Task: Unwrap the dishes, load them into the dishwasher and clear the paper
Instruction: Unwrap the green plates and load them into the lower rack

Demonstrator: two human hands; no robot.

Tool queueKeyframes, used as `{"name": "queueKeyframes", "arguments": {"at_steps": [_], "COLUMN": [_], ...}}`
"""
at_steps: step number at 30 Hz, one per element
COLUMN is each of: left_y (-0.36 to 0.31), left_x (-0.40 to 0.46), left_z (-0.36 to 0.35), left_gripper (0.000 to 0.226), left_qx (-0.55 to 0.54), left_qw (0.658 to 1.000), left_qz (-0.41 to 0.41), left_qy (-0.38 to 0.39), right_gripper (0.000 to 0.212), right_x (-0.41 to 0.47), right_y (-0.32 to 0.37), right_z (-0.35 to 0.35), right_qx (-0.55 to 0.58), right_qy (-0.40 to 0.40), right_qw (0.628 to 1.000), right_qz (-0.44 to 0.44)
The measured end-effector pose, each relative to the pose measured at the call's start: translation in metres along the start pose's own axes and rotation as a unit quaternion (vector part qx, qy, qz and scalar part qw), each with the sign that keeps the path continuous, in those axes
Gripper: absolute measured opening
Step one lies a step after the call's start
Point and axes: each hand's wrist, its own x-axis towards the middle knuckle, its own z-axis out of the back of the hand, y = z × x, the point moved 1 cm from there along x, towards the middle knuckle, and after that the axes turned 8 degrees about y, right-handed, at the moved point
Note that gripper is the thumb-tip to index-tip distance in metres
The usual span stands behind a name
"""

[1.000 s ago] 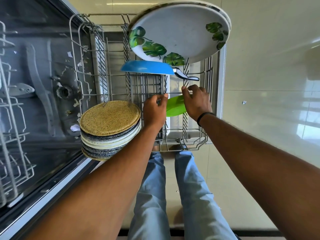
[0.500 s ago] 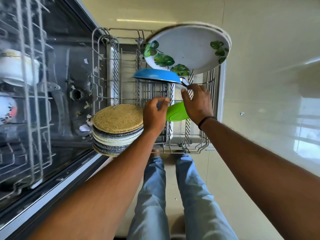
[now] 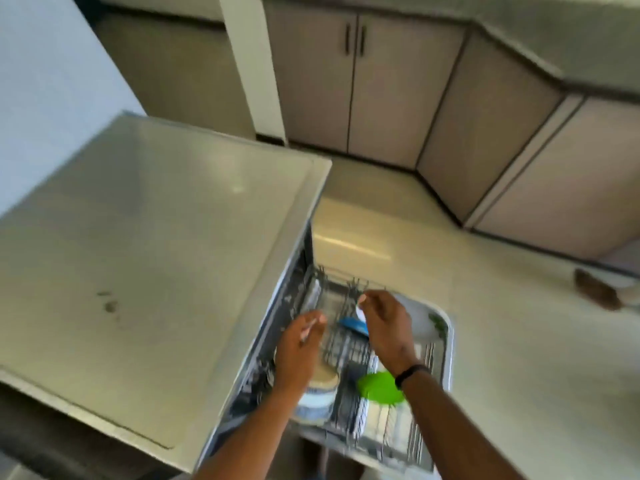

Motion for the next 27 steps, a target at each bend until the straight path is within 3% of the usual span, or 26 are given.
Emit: {"name": "queueKeyframes", "arguments": {"at_steps": [3, 8, 13, 20, 27], "left_y": [-0.04, -0.094, -0.116, -0.093, -0.054], "left_x": [-0.024, -0.057, -0.096, -0.195, -0.338], "left_z": [0.013, 0.047, 0.1, 0.163, 0.209], "left_gripper": [0.012, 0.012, 0.016, 0.012, 0.009], "left_qx": [-0.001, -0.092, -0.141, -0.182, -0.224], "left_qw": [0.998, 0.981, 0.943, 0.865, 0.737], "left_qz": [-0.034, -0.042, -0.076, -0.079, -0.101], "left_qy": [-0.061, -0.163, -0.291, -0.462, -0.63], "right_gripper": [0.014, 0.008, 0.008, 0.01, 0.008], "right_x": [-0.015, -0.018, -0.049, -0.128, -0.26], "right_y": [0.063, 0.147, 0.194, 0.216, 0.232], "right_z": [-0.011, -0.033, -0.079, -0.174, -0.268], "right_qx": [0.058, 0.047, 0.061, -0.018, -0.096], "right_qy": [0.047, 0.166, 0.286, 0.477, 0.626], "right_qw": [0.995, 0.975, 0.937, 0.842, 0.702], "right_qz": [0.064, 0.143, 0.19, 0.251, 0.326]}}
